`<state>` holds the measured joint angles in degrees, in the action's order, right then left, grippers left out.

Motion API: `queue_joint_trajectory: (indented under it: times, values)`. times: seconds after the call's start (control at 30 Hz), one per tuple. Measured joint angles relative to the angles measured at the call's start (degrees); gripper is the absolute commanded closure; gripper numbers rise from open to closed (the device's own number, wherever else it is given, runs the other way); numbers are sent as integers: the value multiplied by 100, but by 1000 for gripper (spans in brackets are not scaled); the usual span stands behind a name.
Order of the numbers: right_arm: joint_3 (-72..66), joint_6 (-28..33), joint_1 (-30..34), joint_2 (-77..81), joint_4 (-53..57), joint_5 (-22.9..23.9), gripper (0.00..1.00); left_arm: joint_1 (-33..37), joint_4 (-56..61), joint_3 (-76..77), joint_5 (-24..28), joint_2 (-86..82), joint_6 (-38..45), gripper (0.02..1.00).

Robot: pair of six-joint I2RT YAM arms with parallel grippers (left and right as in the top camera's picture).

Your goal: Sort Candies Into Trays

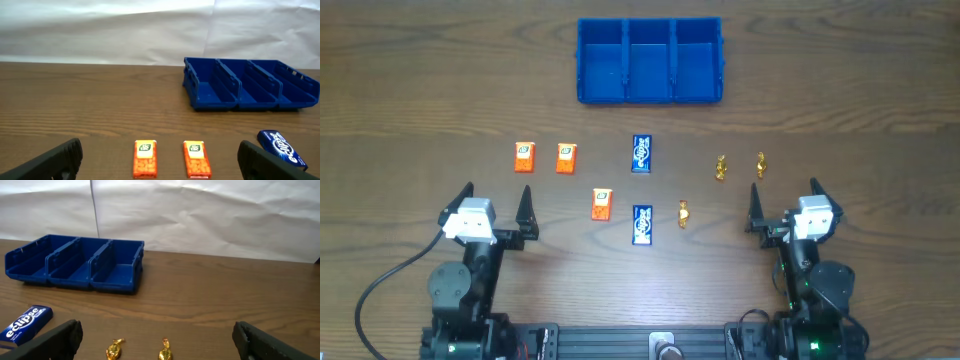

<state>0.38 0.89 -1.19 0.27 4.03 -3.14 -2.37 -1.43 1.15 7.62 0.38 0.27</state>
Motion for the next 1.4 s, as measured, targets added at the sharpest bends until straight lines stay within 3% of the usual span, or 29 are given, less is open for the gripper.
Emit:
queue_joint_trajectory:
  times: [0.93, 1.07, 1.2, 1.4]
  values:
    - [0, 0, 0, 0, 0, 0, 3, 0, -345, 188, 0, 26, -4, 20]
    - [0, 0, 0, 4, 0, 0, 3, 0, -1508, 1416, -4, 798, -26, 20]
    - [0, 0, 0, 11, -2, 4, 3, 0, -3029, 3952, -116, 2450, -28, 20]
    - [0, 0, 0, 7, 2, 4, 3, 0, -4190, 6177, -251, 4699, -26, 20]
